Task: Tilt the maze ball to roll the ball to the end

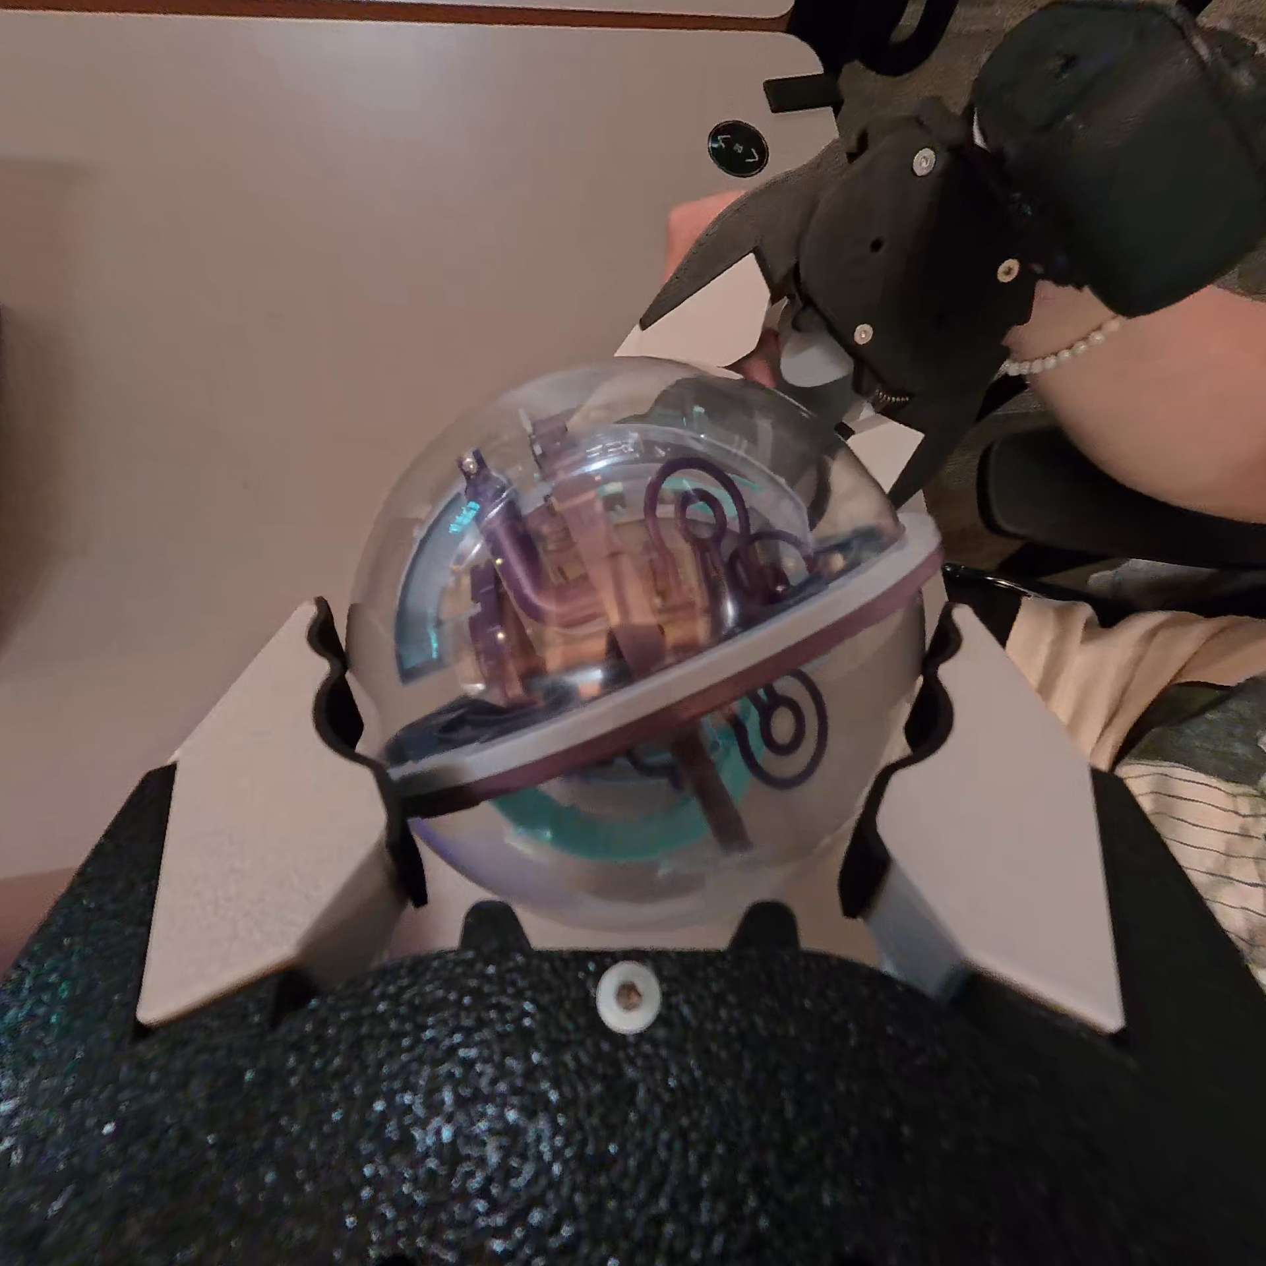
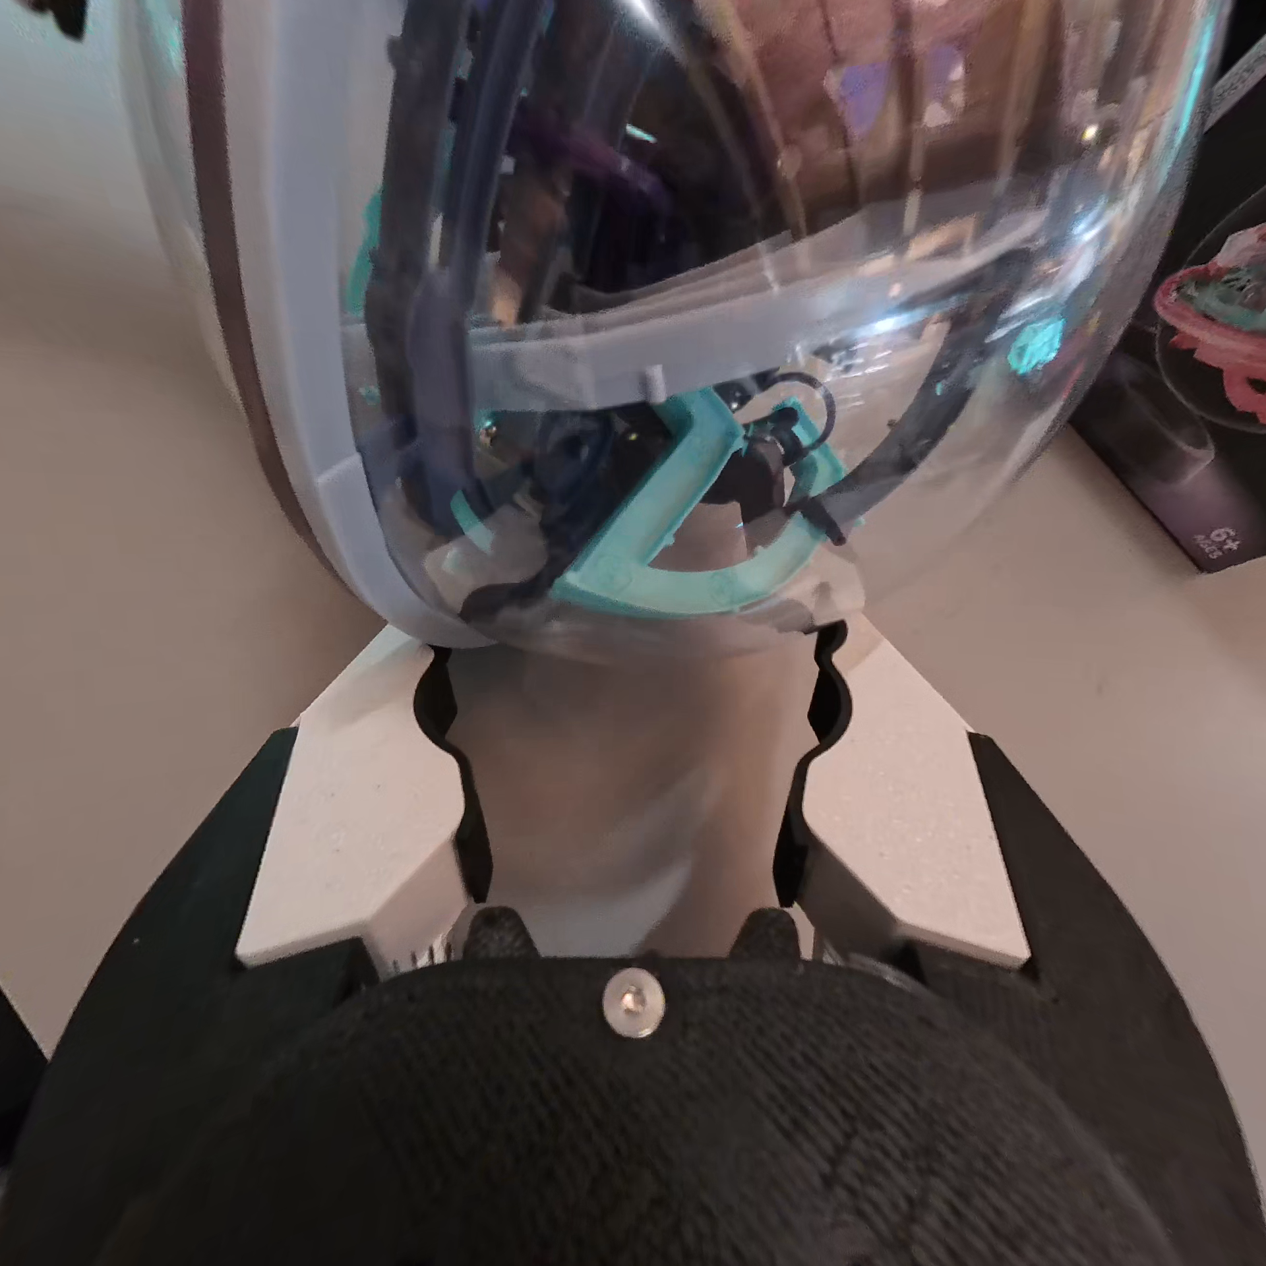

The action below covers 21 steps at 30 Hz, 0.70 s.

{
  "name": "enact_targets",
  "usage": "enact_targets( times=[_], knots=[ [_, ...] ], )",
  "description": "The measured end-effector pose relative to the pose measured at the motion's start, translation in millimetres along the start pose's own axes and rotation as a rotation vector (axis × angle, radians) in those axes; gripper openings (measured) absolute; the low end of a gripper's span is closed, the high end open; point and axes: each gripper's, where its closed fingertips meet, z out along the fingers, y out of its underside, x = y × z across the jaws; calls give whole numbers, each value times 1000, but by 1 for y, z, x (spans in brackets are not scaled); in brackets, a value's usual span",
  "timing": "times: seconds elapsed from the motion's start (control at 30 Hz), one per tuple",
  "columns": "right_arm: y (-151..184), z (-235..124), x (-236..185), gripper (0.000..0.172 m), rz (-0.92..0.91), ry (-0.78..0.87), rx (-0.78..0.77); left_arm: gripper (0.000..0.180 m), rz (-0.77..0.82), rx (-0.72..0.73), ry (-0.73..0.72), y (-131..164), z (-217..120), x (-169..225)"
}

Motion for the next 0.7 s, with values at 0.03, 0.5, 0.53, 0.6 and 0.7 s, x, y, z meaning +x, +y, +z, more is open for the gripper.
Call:
enact_targets(
  times=[0.03, 0.5, 0.53, 0.6, 0.7],
  knots=[
    [-2, 1, 0, 104, 2, 1, 9, 158, -7, 9, 11, 1, -1, -1],
    [-10, 4, 6, 101, 9, 29, 69, 158, -176, 187, 123, 2, -9, -14],
    [-10, 5, 6, 101, 9, 26, 66, 158, -178, 190, 122, 3, -9, -13],
    [-10, 5, 4, 101, 13, 18, 61, 158, -185, 187, 119, 3, -10, -13],
    [-11, 6, 0, 101, 20, 3, 53, 158, -199, 174, 111, 5, -11, -11]
  ],
)
